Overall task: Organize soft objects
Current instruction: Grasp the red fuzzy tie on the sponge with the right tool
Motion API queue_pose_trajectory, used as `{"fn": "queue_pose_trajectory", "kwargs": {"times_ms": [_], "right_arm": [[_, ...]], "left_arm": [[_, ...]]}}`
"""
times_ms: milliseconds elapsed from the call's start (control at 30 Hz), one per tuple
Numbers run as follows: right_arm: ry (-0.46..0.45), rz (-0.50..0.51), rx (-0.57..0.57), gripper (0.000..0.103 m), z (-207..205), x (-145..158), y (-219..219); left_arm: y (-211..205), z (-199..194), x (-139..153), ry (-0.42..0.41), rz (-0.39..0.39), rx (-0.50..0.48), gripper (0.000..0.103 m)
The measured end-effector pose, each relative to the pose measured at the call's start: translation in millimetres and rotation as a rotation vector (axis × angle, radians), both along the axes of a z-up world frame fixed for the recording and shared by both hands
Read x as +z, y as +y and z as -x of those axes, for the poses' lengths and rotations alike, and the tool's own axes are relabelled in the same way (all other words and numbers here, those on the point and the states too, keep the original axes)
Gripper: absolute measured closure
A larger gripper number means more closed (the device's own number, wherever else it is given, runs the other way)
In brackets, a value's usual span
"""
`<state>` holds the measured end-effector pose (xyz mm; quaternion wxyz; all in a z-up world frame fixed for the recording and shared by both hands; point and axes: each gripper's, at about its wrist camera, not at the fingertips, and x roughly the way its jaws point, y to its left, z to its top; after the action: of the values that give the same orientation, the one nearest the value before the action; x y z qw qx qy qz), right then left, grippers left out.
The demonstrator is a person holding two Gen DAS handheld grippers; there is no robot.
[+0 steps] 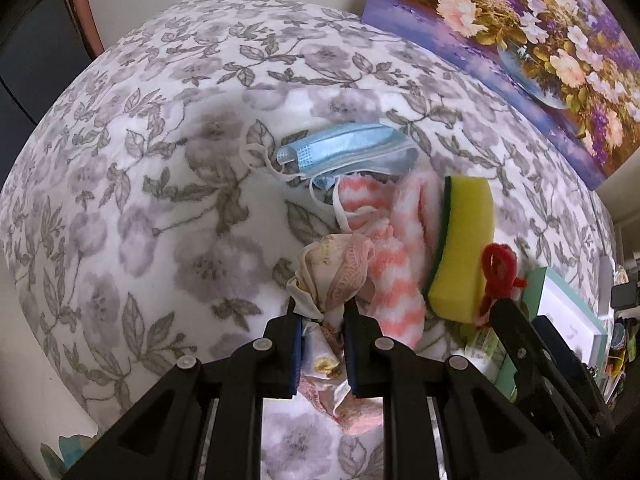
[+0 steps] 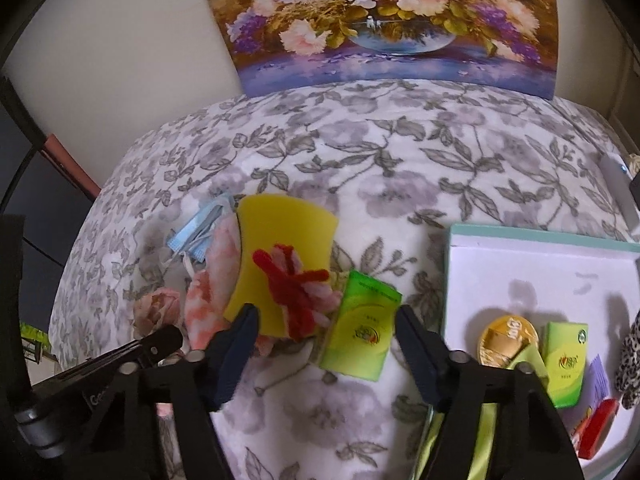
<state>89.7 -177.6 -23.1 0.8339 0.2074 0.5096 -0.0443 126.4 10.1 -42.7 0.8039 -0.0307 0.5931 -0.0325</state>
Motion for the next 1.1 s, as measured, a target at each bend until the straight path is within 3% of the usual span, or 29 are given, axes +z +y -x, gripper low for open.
{"fn": "queue_pose_trajectory", "kwargs": {"times_ms": [100,500,600,1100], "right_arm": [[0.001,-0.006,0.001,0.047,-5,-3,2],[-0.008,-0.044,0.008,0.074,-14,-11,7],[-0.021,-0.06,0.006,0.088,-12,-8,5],[-0.059,-0.093,-0.015,0.09,7,23,-14]], "left_arm": [[1,-3,-2,0.005,0.011,0.007,0.085],[6,-8,-5,0.025,0.038,0.033,0.085],[6,-7,-4,0.019,0.035,0.037,0.085],[-1,6,27,-0.068,0.001,0.028,0.085]]}}
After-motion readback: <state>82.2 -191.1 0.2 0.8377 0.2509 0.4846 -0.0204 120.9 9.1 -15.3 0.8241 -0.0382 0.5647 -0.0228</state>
